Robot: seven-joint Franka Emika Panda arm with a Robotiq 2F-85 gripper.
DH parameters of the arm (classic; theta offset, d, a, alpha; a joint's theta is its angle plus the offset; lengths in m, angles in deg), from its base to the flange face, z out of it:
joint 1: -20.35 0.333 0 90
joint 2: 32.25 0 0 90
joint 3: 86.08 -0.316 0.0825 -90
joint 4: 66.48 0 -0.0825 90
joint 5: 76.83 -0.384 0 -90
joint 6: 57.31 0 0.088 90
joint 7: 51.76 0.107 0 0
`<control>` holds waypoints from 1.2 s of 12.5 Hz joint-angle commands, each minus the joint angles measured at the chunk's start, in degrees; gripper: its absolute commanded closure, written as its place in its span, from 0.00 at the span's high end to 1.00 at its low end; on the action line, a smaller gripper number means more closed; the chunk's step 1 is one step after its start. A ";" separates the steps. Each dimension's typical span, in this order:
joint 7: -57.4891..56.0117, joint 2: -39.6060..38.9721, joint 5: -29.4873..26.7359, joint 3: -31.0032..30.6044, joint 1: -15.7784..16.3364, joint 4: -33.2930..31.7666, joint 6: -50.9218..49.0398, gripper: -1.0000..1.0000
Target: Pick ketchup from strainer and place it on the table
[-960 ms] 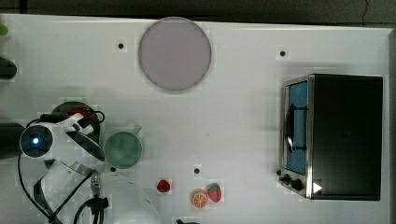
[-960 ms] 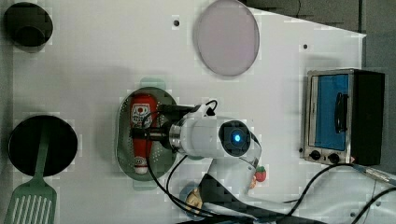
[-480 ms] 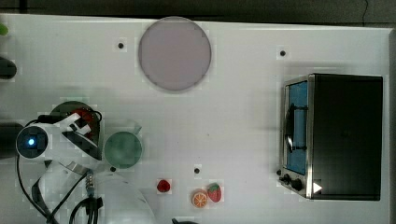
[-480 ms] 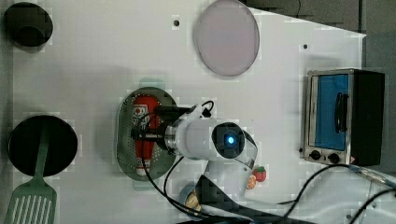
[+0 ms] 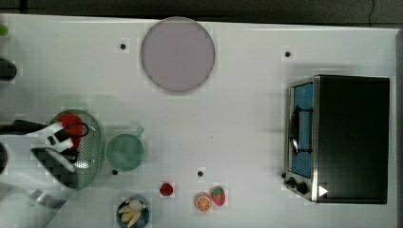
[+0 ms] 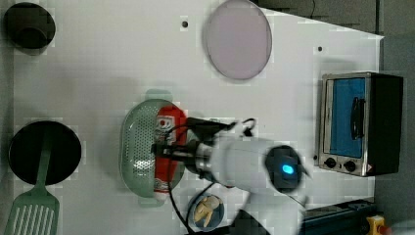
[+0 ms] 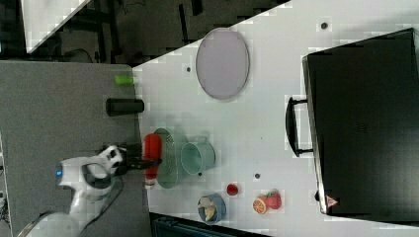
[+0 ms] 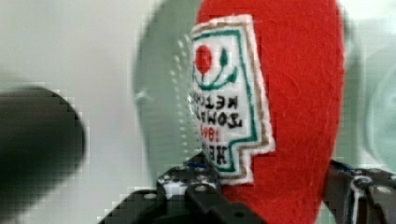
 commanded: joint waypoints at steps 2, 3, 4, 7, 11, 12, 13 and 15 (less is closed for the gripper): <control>-7.31 7.70 -5.77 -1.41 -5.19 5.33 -6.57 0.59; -10.97 8.37 -8.09 -1.32 -6.50 6.82 -9.88 0.59; -14.79 8.56 -10.69 -1.11 -8.02 8.46 -13.74 0.59; -23.59 8.59 -13.57 1.15 -13.14 13.04 -22.15 0.59; -31.94 8.58 -13.34 7.16 -18.81 15.21 -22.88 0.59; -34.24 8.54 -13.34 9.17 -19.90 15.12 -22.89 0.59; -36.77 8.49 -13.34 11.32 -20.83 14.99 -22.89 0.59; -41.45 8.16 -13.34 15.88 -22.30 14.75 -22.90 0.59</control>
